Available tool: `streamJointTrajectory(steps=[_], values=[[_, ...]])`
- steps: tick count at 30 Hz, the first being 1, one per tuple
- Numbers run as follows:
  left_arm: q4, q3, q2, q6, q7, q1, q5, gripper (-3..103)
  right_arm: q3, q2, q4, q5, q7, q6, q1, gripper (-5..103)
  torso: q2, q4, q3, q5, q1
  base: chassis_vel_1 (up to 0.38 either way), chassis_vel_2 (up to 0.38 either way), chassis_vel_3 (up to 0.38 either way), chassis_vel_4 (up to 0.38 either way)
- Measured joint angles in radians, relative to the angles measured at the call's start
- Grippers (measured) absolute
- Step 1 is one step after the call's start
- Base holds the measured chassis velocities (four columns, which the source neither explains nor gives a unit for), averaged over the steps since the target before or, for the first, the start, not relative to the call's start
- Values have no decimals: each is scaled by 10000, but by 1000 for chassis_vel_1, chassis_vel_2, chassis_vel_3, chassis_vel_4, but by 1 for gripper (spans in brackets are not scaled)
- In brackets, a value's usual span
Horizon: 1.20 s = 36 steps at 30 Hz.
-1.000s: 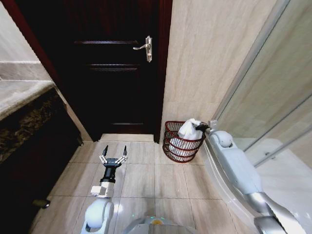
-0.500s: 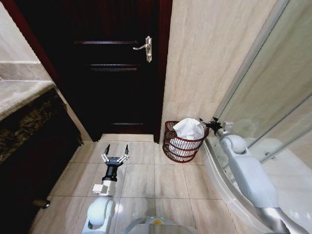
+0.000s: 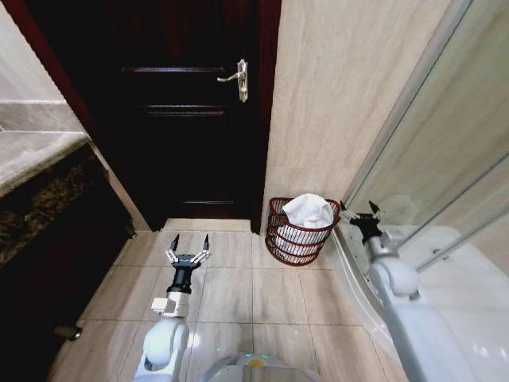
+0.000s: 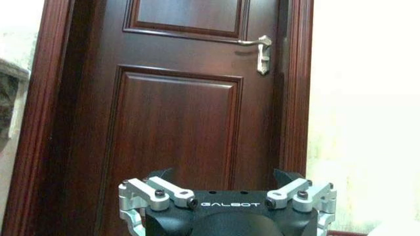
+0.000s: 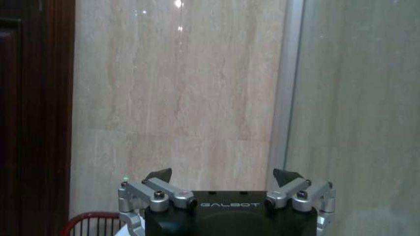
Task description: Discard the used towel into the hamper.
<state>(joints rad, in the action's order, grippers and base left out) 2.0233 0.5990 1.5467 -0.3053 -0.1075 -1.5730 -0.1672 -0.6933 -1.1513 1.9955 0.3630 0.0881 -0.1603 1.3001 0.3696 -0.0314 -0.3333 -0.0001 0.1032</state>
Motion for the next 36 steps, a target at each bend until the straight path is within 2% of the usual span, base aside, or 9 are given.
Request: streamJointTrajectory(steps=[3, 12, 36], values=[[-34, -67, 13, 173, -1, 284, -153, 100, -442, -394, 684, -233, -355, 112, 976, 100, 0, 0, 0, -1, 0, 0, 0, 0, 0], [-136, -267, -233, 424, -5, 716, -192, 100, -895, -935, 1071, -493, -573, 159, 1528, 100, 0, -2, -1, 0, 1, 0, 0, 0, 0], [-196, -212, -427, 397, -84, 764, -329, 100, -518, -975, 1042, -671, -567, -62, 1006, 100, 0, -2, -2, 1, 2, -24, 21, 24, -23]])
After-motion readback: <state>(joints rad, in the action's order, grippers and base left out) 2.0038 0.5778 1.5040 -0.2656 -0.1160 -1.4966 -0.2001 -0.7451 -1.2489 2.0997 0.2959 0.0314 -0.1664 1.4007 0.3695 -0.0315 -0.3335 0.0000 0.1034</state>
